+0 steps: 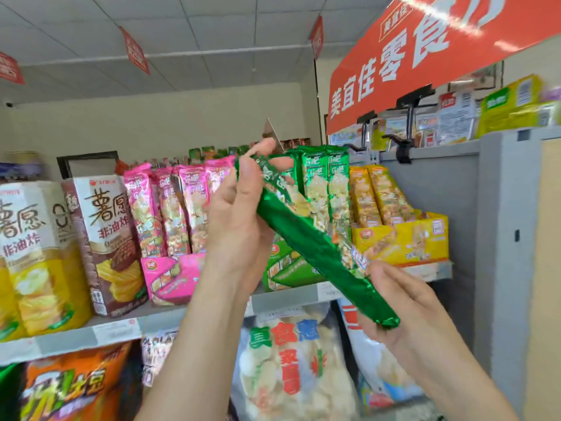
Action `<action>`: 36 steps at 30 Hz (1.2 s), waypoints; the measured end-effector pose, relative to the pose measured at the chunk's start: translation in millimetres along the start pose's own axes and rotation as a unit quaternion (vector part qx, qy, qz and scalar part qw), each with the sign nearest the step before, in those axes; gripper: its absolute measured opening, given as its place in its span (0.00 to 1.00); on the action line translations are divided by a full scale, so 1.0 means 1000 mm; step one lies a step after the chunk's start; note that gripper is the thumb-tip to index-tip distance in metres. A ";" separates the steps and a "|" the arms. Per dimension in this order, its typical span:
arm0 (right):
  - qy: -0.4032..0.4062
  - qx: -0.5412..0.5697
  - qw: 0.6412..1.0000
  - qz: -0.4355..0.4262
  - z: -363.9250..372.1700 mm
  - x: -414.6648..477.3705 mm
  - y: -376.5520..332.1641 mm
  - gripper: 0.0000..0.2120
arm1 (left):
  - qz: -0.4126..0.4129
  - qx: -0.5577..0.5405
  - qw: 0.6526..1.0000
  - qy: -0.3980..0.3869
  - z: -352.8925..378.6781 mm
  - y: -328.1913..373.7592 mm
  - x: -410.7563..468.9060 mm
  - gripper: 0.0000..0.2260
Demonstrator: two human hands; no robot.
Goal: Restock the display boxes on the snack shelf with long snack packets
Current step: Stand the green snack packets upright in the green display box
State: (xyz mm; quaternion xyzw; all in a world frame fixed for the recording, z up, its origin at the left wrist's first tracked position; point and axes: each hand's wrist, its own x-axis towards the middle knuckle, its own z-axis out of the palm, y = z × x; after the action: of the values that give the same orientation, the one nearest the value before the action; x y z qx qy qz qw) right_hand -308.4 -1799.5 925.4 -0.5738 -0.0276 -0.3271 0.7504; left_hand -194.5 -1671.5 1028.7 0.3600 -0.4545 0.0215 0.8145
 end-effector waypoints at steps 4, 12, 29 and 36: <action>0.029 0.015 0.992 0.120 -0.005 -0.028 0.009 0.17 | -0.005 0.009 1.000 0.021 0.001 -0.009 -0.019 0.18; 0.015 -0.028 0.991 0.126 -0.006 -0.063 0.018 0.26 | -0.035 0.037 0.985 0.162 0.025 -0.029 -0.058 0.18; 0.085 -0.033 0.991 0.097 -0.046 -0.125 0.007 0.17 | -0.101 0.087 0.976 0.174 0.086 -0.058 -0.162 0.35; 0.072 -0.038 0.994 0.076 -0.056 -0.126 0.003 0.15 | -0.134 0.129 0.976 0.112 0.106 -0.058 -0.186 0.08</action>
State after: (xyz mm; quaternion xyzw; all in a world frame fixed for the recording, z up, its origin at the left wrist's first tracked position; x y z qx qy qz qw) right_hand -425.0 -1790.6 851.4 -0.5773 0.0825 -0.3108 0.7506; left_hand -359.3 -1724.0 889.6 0.5146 -0.3015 0.0110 0.8026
